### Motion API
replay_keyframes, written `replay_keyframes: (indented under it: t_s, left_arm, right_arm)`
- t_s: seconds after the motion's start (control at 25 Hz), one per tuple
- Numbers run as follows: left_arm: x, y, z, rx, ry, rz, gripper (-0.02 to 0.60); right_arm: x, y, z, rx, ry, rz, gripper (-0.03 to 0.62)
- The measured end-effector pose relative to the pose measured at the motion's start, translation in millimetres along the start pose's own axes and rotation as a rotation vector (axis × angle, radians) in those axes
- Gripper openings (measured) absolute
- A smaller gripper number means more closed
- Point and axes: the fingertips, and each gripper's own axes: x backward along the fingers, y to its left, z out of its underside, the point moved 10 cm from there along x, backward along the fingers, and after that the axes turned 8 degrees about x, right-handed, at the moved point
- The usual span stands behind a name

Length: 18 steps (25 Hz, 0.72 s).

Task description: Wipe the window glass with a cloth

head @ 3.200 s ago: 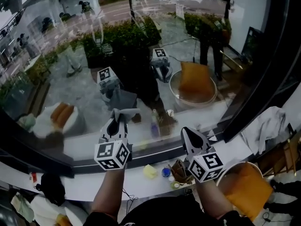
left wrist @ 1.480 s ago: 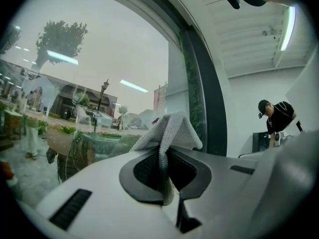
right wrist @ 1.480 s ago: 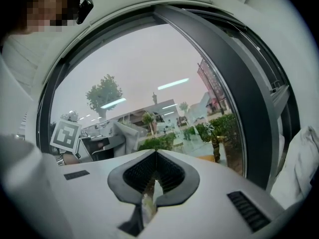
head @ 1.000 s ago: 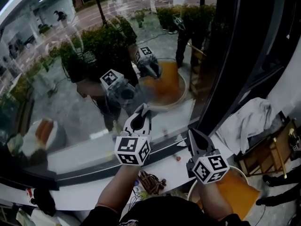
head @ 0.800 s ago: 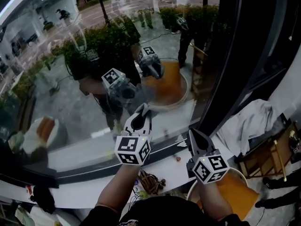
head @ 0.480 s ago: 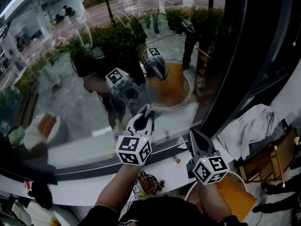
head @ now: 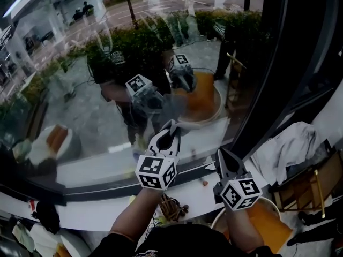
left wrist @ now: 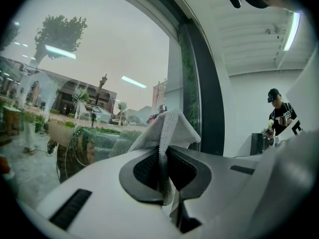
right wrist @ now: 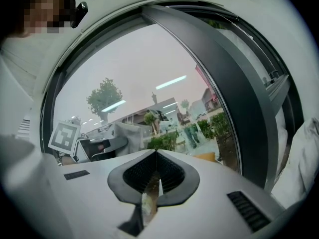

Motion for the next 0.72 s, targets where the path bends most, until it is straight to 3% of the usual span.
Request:
replay_keyframes:
  t_s: [0.72]
  left_arm:
    - [18, -20, 1, -0.019, -0.017, -0.012, 0.018]
  right_arm:
    - [9, 0, 2, -0.011, -0.006, -0.047, 0.028]
